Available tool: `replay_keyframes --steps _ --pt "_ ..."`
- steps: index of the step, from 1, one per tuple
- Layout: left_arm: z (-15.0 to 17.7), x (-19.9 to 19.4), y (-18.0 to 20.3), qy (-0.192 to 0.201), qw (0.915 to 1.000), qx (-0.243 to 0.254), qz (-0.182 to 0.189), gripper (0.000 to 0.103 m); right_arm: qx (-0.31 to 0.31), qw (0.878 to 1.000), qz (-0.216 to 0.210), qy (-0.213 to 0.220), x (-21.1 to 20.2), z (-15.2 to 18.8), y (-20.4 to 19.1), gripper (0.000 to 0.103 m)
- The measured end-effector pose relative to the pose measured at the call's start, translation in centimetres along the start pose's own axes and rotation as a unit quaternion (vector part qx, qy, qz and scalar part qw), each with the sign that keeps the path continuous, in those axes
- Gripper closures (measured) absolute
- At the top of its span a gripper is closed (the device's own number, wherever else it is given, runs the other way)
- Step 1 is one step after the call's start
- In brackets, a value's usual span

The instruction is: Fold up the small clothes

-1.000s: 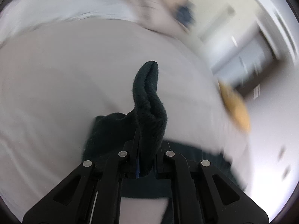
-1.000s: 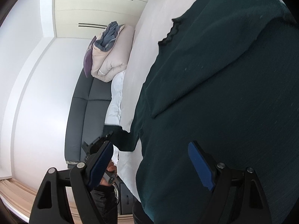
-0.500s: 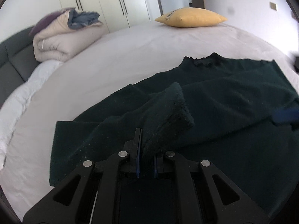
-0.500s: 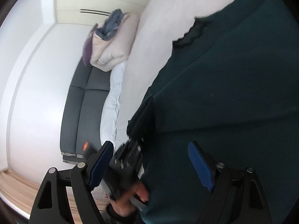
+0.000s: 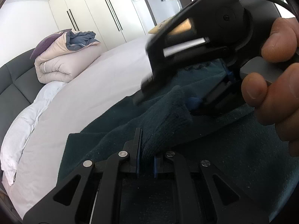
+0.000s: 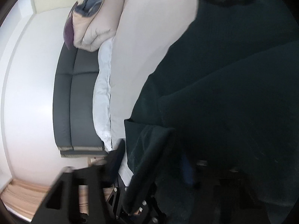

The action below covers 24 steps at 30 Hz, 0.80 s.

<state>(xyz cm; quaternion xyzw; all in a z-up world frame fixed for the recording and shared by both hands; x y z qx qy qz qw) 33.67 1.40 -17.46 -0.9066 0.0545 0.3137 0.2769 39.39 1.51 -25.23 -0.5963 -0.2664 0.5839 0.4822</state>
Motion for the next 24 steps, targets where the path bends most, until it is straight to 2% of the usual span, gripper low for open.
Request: replay_keyframes --steps 3,4,5,9,14,18,21,24 --pt "-0.1 -0.2 -0.2 0.0 1.0 -0.007 -0.002 0.094 -0.031 0.999 0.014 -0.003 0.0 0.7 -0.2 0.079" --pt "-0.3 -0.2 -0.1 0.0 1.0 -0.007 0.0 0.094 -0.039 0.999 0.019 -0.003 -0.2 0.8 -0.3 0.089" --pt "-0.5 -0.3 0.1 0.0 1.0 -0.008 0.003 0.094 -0.046 0.999 0.023 0.001 -0.5 0.8 -0.3 0.09" --pt "-2.5 -0.5 1.6 0.004 0.9998 -0.008 0.017 0.093 -0.078 0.996 0.041 0.024 -2.6 0.6 -0.7 0.093" --pt "-4.6 -2.0 4.1 0.01 0.9954 -0.031 0.09 0.091 -0.101 0.991 0.066 0.061 -6.8 -0.6 -0.2 0.093" --pt "-4.9 -3.9 4.9 0.021 0.9884 -0.053 0.141 0.088 -0.086 0.989 0.076 0.089 -10.3 -2.4 1.9 0.093" --pt "-4.0 -4.4 3.5 0.019 0.9832 -0.089 0.158 0.088 -0.076 0.988 0.09 0.103 -12.4 -3.5 3.9 0.093" --pt "-2.5 -3.7 -1.0 0.013 0.9731 -0.165 0.16 0.088 -0.062 0.987 0.098 0.114 -14.1 -4.2 5.5 0.093"
Point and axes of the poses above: each gripper's, at about its wrist camera, not at the fingertips, and x roughly the way its jaws point, y to its right, z to its underside, the point moved 10 cm from there along x, roughly the way its jaws point, and after that the axes turned 12 degrees about x, right-handed, at the moved point
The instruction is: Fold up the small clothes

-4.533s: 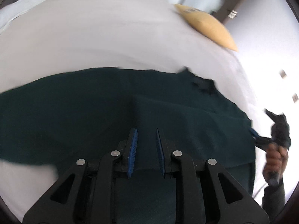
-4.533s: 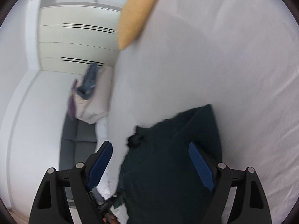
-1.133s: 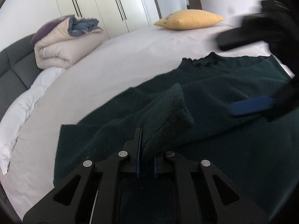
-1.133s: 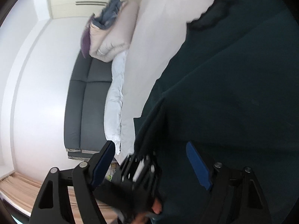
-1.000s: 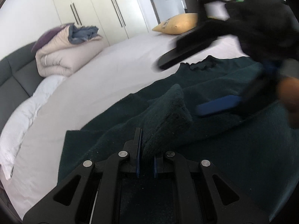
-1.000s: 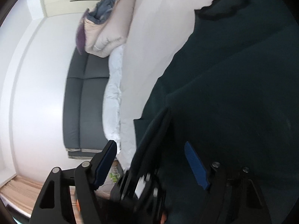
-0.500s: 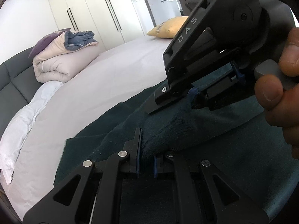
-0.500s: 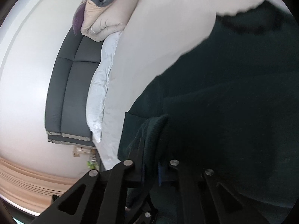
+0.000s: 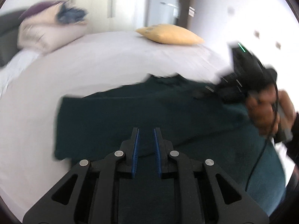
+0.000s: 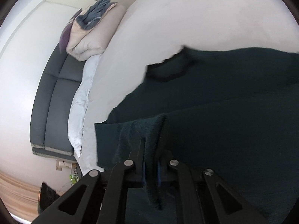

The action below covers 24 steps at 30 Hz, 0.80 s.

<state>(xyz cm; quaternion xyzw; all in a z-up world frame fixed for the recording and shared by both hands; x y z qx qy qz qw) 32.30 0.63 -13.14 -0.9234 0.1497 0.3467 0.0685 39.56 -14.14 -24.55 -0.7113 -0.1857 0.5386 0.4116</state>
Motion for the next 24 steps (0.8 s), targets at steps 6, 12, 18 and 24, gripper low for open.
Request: replay_keyframes --steps 6,12,18,24 --pt "-0.7 -0.5 -13.2 0.001 0.9864 -0.162 -0.028 0.088 0.016 1.0 0.015 0.013 -1.9 -1.3 2.8 0.093" --pt "-3.0 -0.4 -17.9 -0.004 0.988 -0.15 -0.037 0.088 0.009 0.999 0.045 0.019 -3.2 -1.6 4.2 0.093" --pt "-2.1 1.9 -14.1 -0.039 0.9937 -0.104 -0.012 0.088 0.014 0.997 0.07 0.034 -4.4 -2.3 5.5 0.093" --pt "-1.3 5.9 -11.7 -0.073 0.9935 -0.087 -0.003 0.088 0.016 0.995 0.092 0.043 -4.7 -2.7 6.2 0.092"
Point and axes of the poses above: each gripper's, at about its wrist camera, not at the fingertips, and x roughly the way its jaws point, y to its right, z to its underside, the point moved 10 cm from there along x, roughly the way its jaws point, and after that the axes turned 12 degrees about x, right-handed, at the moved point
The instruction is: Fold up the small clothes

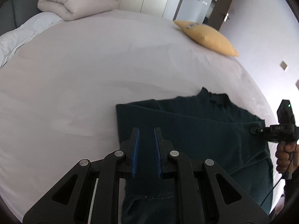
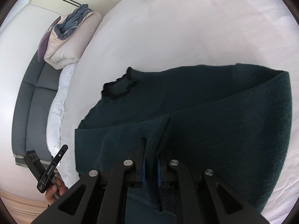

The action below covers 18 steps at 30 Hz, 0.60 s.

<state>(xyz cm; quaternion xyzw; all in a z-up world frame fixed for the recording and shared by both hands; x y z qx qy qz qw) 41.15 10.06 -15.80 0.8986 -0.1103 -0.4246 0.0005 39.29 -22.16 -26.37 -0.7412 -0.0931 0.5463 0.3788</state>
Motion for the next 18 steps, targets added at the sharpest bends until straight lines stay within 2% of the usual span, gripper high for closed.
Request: replay_keyframes --steps 3,6,9,11,13,15,17,18 --pt "0.4 1.4 0.4 -0.016 0.9997 0.015 -0.008 0.088 0.009 1.0 -0.004 -0.002 0.1 -0.2 0.5 0.092" --pt "1.4 3.6 -0.3 -0.042 0.9991 0.004 -0.01 0.088 0.014 1.0 -0.006 -0.002 0.2 -0.1 0.7 0.092" --pt "2.7 4.6 -0.6 -0.054 0.9985 -0.002 -0.012 0.088 0.024 1.0 -0.016 -0.011 0.0 0.7 0.7 0.082" --pt "2.8 5.0 -0.4 -0.054 0.9984 0.003 -0.015 0.088 0.019 0.999 -0.025 -0.012 -0.6 1.8 0.4 0.071" --pt "2.7 5.4 -0.2 -0.057 0.9982 0.006 -0.016 0.088 0.009 1.0 -0.023 -0.011 -0.7 2.6 0.2 0.071" --pt "2.7 5.7 -0.2 -0.06 0.9981 0.006 -0.013 0.088 -0.002 1.0 -0.015 -0.014 -0.6 3.5 0.3 0.072" --pt "2.6 5.4 -0.3 -0.059 0.9982 0.001 -0.006 0.088 -0.016 1.0 0.005 -0.008 -0.5 3.8 0.4 0.093" --pt "2.5 5.2 -0.3 -0.058 0.9983 -0.002 -0.001 0.088 -0.015 1.0 0.009 -0.008 -0.6 3.8 0.6 0.093"
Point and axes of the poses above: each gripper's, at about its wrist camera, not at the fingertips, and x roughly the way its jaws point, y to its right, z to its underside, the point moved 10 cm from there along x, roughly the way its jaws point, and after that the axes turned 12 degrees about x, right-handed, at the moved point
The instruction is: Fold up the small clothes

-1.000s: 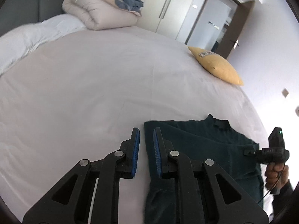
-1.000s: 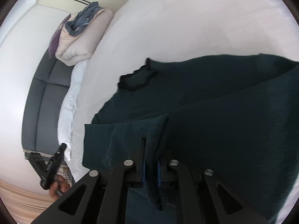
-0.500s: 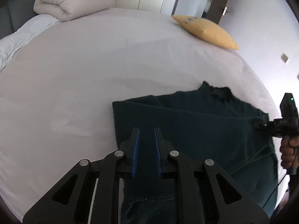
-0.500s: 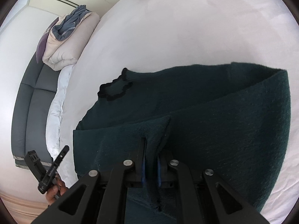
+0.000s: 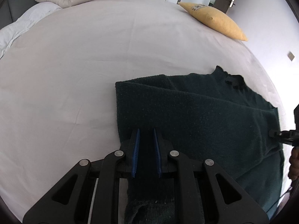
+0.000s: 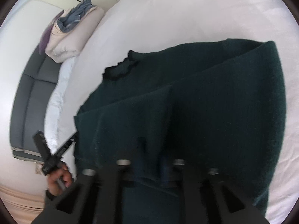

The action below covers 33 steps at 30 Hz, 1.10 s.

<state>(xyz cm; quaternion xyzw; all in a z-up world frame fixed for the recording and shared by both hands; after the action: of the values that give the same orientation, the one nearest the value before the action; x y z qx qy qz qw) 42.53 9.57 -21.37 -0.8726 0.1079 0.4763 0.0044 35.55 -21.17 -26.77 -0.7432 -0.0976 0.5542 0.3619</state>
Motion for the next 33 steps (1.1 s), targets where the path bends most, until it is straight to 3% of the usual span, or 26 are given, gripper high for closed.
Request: replay_keyframes --steps 7,13,29,33 --pt "-1.2 -2.2 -1.5 0.02 0.9997 -0.014 0.005 0.088 0.018 1.0 0.0 0.016 -0.9 -1.1 1.3 0.094" --pt "-1.8 -2.7 -0.2 0.024 0.9996 0.01 0.011 0.088 0.019 1.0 -0.002 0.013 -0.9 -1.0 1.6 0.094" --pt "-1.7 -0.2 1.6 0.009 0.9997 0.018 0.012 0.088 0.023 1.0 0.003 0.007 -0.5 -1.0 2.4 0.096" --pt "-1.6 1.6 1.6 -0.003 0.9996 0.014 0.023 0.088 0.038 0.999 -0.014 0.001 -0.2 -1.2 3.0 0.096"
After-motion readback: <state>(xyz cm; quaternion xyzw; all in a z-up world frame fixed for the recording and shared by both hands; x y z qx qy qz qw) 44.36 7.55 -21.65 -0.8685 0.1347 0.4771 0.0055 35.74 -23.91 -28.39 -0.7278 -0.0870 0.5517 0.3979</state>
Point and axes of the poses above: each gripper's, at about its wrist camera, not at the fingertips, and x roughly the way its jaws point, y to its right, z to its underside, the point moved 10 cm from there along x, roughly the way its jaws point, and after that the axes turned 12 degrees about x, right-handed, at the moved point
